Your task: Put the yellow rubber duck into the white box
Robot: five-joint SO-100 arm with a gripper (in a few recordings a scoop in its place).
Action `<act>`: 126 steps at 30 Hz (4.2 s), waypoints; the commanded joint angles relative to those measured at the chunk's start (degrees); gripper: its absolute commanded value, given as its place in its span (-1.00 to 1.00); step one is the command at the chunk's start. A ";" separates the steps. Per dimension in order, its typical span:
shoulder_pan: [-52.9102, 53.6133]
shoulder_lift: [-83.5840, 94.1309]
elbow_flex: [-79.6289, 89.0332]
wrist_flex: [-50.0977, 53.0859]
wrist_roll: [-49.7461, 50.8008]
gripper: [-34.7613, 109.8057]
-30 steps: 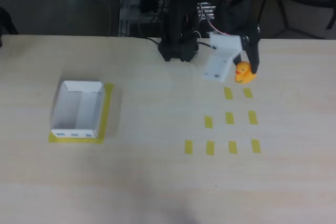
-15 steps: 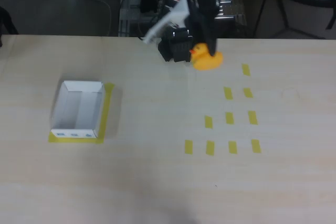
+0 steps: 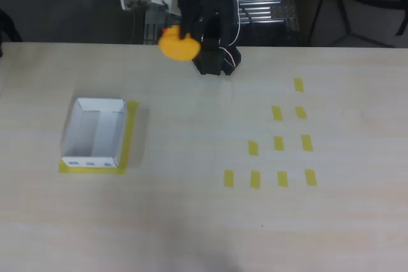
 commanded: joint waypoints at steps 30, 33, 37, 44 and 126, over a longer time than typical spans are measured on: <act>33.05 1.93 32.70 -15.56 -0.97 -0.52; 33.75 -2.02 31.82 -16.96 -0.62 -0.52; 34.72 -6.86 32.08 -22.32 -0.44 -0.52; 37.09 -14.41 33.13 -30.67 -1.58 -0.52; 41.31 -51.50 5.62 -20.57 -0.09 -0.14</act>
